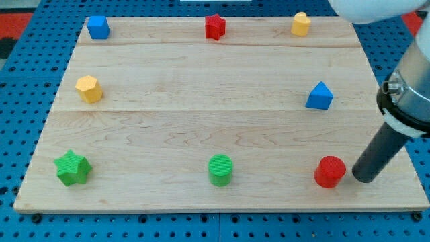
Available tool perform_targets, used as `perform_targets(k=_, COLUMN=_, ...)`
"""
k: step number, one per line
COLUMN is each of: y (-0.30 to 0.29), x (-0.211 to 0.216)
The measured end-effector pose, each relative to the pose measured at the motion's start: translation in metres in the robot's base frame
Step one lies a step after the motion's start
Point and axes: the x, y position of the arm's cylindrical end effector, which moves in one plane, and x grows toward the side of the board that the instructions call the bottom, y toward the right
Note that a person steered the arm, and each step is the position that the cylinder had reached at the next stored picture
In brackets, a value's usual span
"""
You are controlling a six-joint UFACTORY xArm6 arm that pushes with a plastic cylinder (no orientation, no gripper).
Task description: Place your arm top right to the green star
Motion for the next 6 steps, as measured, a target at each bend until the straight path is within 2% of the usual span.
perform_targets(k=1, y=0.002, x=0.025)
perform_targets(k=3, y=0.003, x=0.032)
perform_targets(k=4, y=0.035, x=0.004)
perform_targets(k=5, y=0.033, x=-0.047)
perform_targets(k=6, y=-0.020, x=-0.067)
